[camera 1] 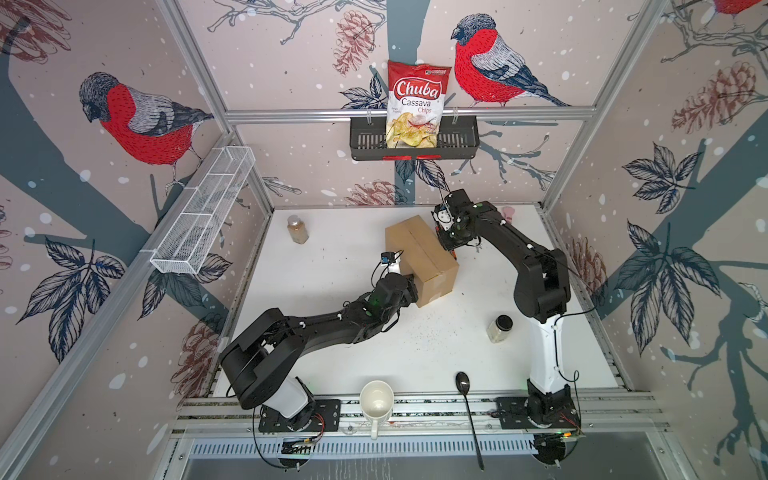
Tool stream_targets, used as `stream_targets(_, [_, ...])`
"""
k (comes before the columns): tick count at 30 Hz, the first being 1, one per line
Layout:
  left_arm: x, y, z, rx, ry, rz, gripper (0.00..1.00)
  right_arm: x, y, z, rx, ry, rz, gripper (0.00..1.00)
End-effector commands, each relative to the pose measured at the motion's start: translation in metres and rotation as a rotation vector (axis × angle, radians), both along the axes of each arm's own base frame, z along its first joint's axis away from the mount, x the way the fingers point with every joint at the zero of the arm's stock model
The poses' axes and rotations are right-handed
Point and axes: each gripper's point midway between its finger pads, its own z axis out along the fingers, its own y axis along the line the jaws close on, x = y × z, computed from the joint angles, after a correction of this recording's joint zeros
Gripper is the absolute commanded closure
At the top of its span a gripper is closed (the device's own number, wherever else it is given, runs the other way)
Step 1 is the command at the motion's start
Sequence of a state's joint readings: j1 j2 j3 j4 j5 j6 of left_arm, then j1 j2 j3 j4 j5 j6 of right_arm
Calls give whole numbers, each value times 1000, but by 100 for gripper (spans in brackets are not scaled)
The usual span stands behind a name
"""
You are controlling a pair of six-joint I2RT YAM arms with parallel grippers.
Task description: Unpack the express box
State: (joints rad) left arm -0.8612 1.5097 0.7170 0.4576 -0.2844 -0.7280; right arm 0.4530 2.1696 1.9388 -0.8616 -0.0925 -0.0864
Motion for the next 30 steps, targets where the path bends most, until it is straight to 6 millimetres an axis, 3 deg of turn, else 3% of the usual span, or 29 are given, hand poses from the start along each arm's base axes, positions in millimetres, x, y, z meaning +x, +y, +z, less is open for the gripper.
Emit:
stream_targets(1, [-3, 7, 22, -66, -48, 33, 89, -25, 18, -5, 42, 75, 28, 100])
stream_targets(7, [-20, 51, 37, -46, -73, 130, 89, -45, 2, -3, 20, 119, -80, 100])
stream_targets(10, [-27, 67, 46, -25, -85, 155, 87, -51, -23, -7, -26, 134, -158, 100])
stream_targets(15, [-31, 74, 63, -18, -114, 152, 85, -56, -64, -29, -113, 170, -259, 100])
stream_targets(19, [-30, 63, 83, -30, -141, 104, 82, -56, -78, -32, -90, 174, -301, 100])
stream_targets(27, [-21, 10, 111, -11, -137, -102, 67, -63, -71, 13, -30, 106, -266, 100])
stream_targets(30, [-13, 1, 117, -2, -140, -136, 66, -68, -72, 15, -39, 113, -260, 99])
